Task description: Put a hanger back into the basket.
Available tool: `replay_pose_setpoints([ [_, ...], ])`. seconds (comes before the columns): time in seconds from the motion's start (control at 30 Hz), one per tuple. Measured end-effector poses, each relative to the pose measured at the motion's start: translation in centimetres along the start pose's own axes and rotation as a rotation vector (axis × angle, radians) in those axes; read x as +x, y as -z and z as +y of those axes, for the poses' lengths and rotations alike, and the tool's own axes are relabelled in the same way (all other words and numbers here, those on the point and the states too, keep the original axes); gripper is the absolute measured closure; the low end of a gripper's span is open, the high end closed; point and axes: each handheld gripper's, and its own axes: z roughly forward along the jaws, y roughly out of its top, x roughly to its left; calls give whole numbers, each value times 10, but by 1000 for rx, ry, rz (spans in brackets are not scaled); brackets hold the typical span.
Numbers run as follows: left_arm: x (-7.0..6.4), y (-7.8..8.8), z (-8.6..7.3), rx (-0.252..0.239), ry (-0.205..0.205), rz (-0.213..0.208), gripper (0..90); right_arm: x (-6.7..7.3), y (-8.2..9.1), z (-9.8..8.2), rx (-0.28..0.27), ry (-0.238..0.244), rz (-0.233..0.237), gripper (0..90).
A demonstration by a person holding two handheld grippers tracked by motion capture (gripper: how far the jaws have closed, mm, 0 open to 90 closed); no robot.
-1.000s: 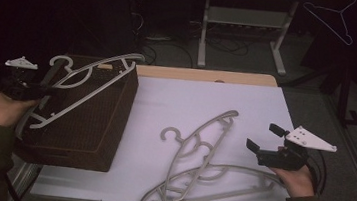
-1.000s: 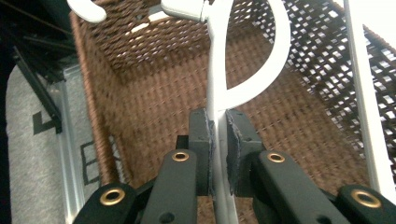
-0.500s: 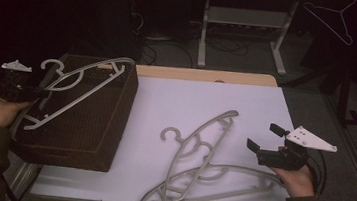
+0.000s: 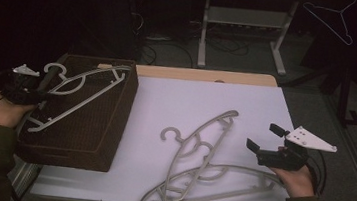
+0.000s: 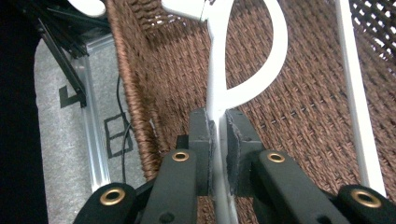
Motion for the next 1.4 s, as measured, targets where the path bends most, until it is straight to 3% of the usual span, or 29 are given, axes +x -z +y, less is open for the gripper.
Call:
replay_pose_setpoints([
  [0.43, -3, -15, -10, 49, -2, -25, 809, -1, 1, 0, -2, 4, -1, 21],
  [0.6, -1, -6, -6, -15, 27, -34, 692, -1, 1, 0, -5, 3, 0, 21],
  [0.87, -9, 8, 5, -113, 74, -103, 496, -1, 2, 1, -4, 7, -1, 21],
  [1.03, -26, 13, 19, -165, 97, -162, 420, 0, 2, 1, -6, 4, 1, 21],
  [1.13, -32, 14, 24, -174, 95, -178, 378, 0, 2, 2, -5, 2, 1, 21],
  [1.4, -64, 21, 46, -247, 87, -254, 282, -1, 3, 2, -12, 4, 1, 21],
])
